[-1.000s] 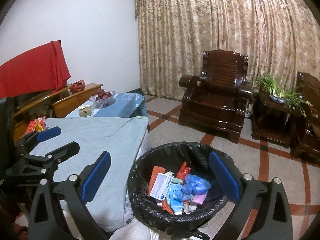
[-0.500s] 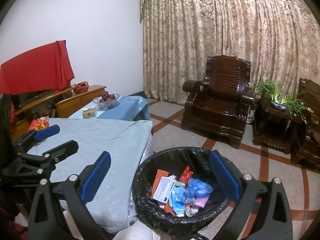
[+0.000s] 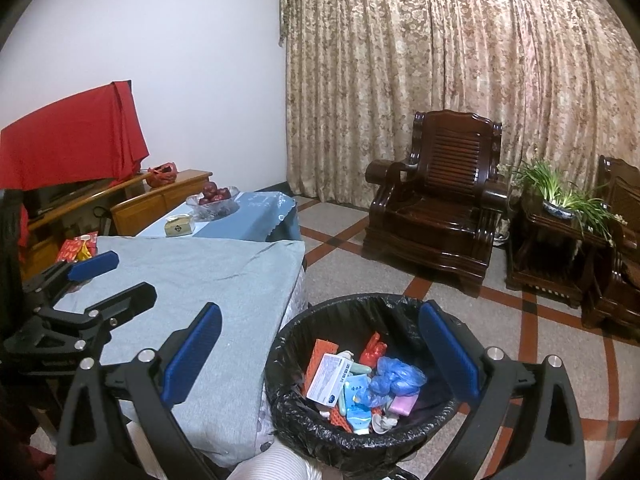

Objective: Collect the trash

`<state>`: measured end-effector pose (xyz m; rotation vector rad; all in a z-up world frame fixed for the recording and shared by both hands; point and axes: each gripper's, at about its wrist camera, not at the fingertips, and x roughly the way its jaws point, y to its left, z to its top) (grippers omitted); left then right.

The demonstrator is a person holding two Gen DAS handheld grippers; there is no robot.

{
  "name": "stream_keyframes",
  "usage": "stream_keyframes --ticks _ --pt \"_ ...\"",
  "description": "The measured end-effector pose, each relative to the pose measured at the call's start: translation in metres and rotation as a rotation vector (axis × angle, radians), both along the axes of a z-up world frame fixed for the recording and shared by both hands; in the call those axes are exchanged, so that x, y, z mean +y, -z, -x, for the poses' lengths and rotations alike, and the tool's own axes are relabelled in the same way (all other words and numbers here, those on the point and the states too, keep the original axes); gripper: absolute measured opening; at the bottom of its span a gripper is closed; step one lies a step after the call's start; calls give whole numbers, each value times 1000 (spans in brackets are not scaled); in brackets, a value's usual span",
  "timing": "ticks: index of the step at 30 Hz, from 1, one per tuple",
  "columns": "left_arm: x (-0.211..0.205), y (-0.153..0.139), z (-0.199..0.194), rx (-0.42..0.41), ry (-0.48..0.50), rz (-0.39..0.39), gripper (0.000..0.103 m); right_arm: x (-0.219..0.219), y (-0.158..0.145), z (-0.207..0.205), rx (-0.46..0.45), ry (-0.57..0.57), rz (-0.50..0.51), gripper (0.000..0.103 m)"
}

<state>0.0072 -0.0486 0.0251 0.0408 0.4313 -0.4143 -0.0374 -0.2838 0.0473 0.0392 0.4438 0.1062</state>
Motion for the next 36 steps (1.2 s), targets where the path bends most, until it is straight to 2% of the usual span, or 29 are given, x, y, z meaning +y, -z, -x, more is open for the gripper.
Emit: stream_keyframes --ticks 36 --pt "5 10 -5 13 -2 -5 97 -1 9 -2 11 1 -9 97"
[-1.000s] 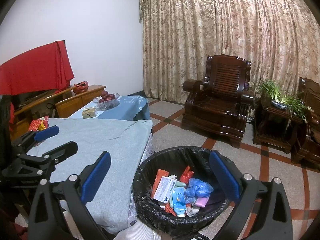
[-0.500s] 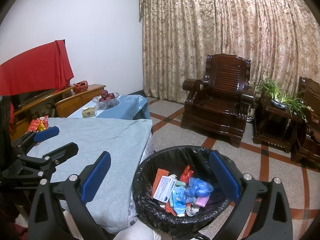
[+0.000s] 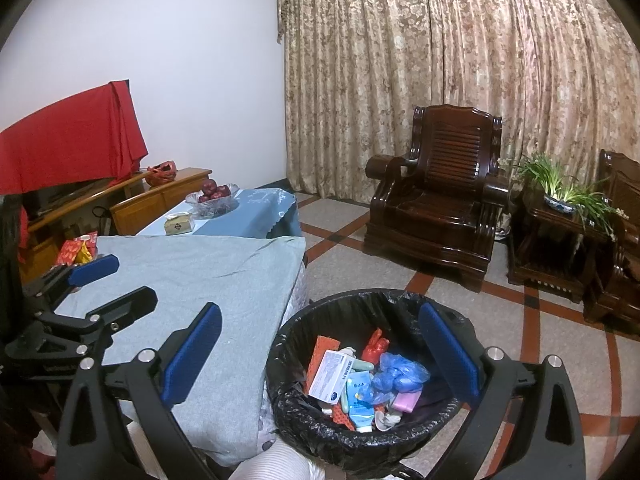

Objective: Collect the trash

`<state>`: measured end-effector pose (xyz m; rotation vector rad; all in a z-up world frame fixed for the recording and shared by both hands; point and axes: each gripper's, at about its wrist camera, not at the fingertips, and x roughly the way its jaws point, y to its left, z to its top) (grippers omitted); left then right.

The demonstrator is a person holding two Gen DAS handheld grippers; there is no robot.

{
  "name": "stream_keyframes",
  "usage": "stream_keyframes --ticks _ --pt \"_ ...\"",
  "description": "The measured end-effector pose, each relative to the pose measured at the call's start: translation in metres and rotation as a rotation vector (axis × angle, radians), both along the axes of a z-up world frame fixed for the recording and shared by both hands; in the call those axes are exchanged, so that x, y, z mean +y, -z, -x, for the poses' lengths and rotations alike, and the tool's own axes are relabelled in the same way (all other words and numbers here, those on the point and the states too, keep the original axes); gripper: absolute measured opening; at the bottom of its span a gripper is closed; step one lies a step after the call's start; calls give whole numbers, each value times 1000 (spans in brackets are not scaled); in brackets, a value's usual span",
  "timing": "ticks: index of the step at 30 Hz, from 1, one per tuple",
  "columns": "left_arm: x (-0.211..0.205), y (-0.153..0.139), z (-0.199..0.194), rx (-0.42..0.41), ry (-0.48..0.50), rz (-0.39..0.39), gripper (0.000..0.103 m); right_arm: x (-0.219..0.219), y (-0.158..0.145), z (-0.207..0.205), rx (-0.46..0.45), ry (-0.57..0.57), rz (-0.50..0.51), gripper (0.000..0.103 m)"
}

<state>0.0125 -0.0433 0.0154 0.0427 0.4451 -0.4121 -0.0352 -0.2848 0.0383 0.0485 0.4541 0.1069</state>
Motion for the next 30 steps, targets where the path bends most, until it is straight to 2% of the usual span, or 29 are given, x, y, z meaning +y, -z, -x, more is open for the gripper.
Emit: stream_keyframes --ticks 30 --pt "1 3 -1 5 1 -1 97 0 4 -1 6 2 -1 97"
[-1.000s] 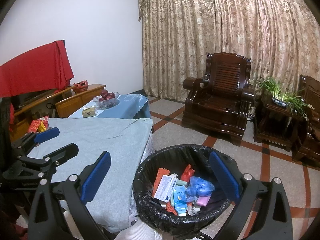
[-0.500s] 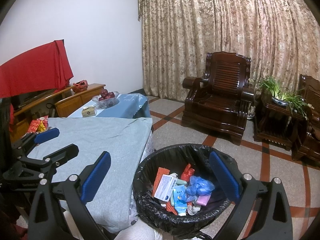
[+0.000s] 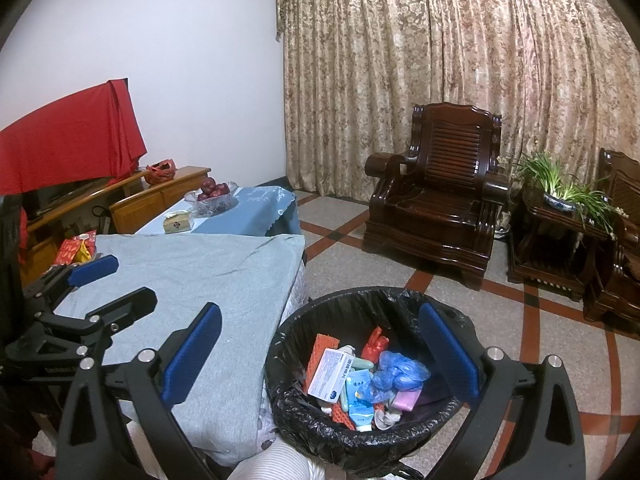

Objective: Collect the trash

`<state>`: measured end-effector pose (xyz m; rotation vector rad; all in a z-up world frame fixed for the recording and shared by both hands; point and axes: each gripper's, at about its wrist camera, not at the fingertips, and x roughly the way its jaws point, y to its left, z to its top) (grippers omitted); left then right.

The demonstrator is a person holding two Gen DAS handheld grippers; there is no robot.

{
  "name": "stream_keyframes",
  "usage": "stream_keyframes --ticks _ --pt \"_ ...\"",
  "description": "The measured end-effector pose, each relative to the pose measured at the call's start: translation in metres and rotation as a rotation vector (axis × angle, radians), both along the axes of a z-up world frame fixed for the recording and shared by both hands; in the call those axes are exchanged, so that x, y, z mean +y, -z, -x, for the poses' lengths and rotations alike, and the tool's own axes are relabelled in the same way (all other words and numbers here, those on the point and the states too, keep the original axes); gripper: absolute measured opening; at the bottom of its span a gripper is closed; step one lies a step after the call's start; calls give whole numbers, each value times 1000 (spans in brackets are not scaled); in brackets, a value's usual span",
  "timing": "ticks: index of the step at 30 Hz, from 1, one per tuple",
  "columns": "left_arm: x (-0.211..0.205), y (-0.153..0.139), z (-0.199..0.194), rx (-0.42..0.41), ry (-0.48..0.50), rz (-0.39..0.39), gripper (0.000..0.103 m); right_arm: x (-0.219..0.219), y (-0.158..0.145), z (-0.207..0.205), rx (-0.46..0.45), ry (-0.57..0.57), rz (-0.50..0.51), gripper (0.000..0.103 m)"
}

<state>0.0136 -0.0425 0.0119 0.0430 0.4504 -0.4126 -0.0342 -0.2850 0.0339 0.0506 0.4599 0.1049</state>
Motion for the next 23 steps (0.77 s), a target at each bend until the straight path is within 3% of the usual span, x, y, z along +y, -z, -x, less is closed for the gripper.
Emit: stream_keyframes --ticks 23 --pt "-5 17 5 12 4 -9 98 -2 4 -2 10 1 -2 97"
